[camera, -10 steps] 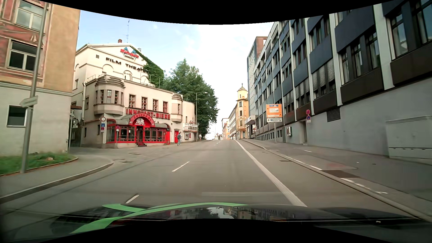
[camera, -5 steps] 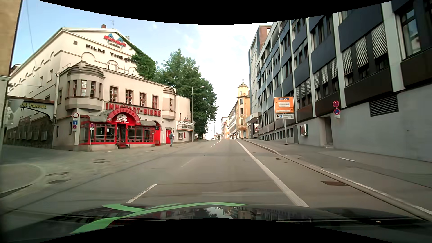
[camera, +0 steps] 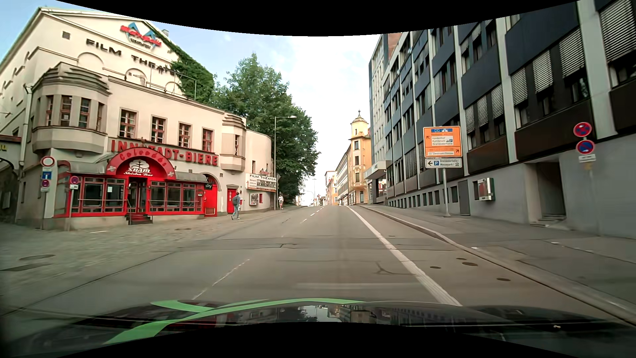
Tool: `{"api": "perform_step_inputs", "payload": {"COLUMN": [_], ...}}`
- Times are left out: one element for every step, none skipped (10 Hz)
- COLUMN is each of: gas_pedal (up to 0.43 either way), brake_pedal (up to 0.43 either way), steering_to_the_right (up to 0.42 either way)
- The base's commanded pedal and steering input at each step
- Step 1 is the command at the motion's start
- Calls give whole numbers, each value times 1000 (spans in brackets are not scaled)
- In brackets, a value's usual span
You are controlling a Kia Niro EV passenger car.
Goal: Follow the waypoints while adhering to traffic rules and regulations
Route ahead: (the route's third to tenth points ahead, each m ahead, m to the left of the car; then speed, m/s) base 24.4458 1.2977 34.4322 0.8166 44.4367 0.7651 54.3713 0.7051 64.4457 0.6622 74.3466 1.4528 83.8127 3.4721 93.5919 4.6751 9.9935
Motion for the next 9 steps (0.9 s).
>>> {"api": "perform_step_inputs", "payload": {"gas_pedal": [240,240,240,240,220,197,197,209,220], "brake_pedal": [0,0,0,0,0,0,0,0,0], "steering_to_the_right": [-1,-1,-1,-1,-1,-1,-1,-1,-1]}}
